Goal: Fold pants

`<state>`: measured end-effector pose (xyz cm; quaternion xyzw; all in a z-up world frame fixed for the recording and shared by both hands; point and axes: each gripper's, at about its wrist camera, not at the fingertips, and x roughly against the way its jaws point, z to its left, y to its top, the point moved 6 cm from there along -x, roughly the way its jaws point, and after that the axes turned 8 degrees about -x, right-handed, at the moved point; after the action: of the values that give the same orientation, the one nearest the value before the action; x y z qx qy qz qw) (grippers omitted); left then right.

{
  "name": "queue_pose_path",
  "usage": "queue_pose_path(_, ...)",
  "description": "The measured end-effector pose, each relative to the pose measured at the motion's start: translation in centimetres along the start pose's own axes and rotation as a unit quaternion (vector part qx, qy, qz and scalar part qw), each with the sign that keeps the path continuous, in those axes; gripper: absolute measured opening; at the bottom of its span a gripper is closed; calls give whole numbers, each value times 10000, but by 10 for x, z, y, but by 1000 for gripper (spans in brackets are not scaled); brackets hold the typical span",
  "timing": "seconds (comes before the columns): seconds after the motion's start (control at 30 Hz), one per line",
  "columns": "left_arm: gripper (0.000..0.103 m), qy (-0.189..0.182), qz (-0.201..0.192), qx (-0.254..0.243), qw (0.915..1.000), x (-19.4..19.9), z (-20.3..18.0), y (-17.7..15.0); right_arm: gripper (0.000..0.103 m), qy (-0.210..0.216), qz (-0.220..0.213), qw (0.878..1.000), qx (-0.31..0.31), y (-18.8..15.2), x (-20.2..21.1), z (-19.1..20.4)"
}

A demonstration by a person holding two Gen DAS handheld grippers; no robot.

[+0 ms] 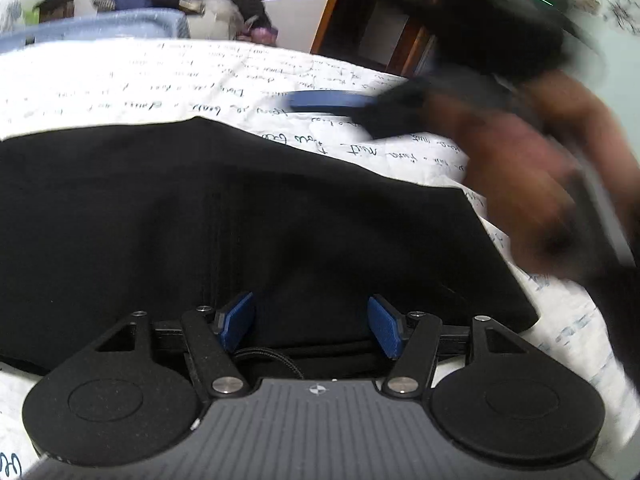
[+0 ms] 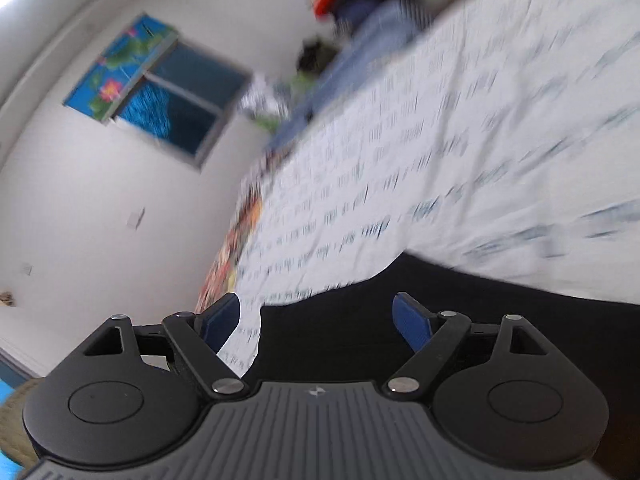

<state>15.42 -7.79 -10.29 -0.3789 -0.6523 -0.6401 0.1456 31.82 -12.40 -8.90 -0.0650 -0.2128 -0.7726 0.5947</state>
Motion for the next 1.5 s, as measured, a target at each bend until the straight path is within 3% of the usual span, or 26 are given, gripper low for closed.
queue_pose_path(0.1, 68, 133, -64, -190, 9997, -2, -5, -5, 84, -307, 375, 9985, -251, 18, -57, -17)
queue_pose_path(0.17, 68, 138, -98, -198, 9997, -2, -6, -7, 79, -895, 527, 9944, -203, 24, -87, -37)
queue_pose_path(0.27, 68, 91, -187, -171, 9996, -1, -5, -10, 79, -913, 225, 9954, -200, 33, -94, -41)
queue_pose_path(0.47, 66, 35, -315, 29, 9995, 12, -2, -11, 79, -1251, 123, 9918, 226, 24, -94, -26)
queue_pose_path(0.5, 62, -25, -355, 184, 9992, 23, 4, -11, 81, -1249, 54, 9920, 161, 22, -87, -22)
queue_pose_path(0.57, 64, -2, -612, 367, 9975, 47, 16, -8, 81, -755, 89, 9970, 167, 17, -75, -3)
queue_pose_path(0.67, 72, 374, -932, 619, 9930, 73, 43, -6, 81, -255, 360, 9986, 306, 2, -79, 28)
queue_pose_path(0.77, 74, 519, -817, 1279, 9871, 70, 82, -9, 81, -446, 780, 9947, 496, -13, -115, 38)
queue_pose_path(0.87, 73, 477, -447, 1699, 9833, 52, 106, -16, 81, -1010, 1099, 9870, 601, -26, -154, 21)
queue_pose_path(0.9, 72, 448, -382, 1728, 9832, 48, 110, -19, 81, -1176, 1130, 9847, 610, -27, -162, 13)
queue_pose_path(1.07, 74, 306, -516, 1659, 9843, 47, 110, -28, 80, -1001, 822, 9911, 300, -11, -158, 2)
queue_pose_path(1.17, 73, 313, -517, 1427, 9879, 56, 109, -33, 80, -1127, 718, 9903, 371, -12, -156, 9)
queue_pose_path(1.2, 67, 324, -499, 1462, 9875, 62, 111, -34, 80, -1199, 697, 9895, 413, -16, -154, 12)
queue_pose_path(1.27, 65, 321, -594, 1657, 9839, 87, 115, -34, 82, -1159, 605, 9905, 422, -24, -142, 25)
queue_pose_path(1.33, 71, 418, -1036, 1642, 9801, 125, 127, -37, 82, -614, 617, 9954, 411, -38, -129, 44)
queue_pose_path(1.4, 81, 776, -1482, 1470, 9749, 174, 142, -43, 82, -388, 618, 9937, 855, -59, -118, 69)
queue_pose_path(1.47, 94, 1275, -1937, 1434, 9621, 219, 163, -54, 82, -689, 514, 9779, 1905, -93, -114, 92)
queue_pose_path(1.5, 97, 1635, -2126, 1461, 9522, 241, 177, -62, 82, -934, 417, 9595, 2623, -113, -115, 103)
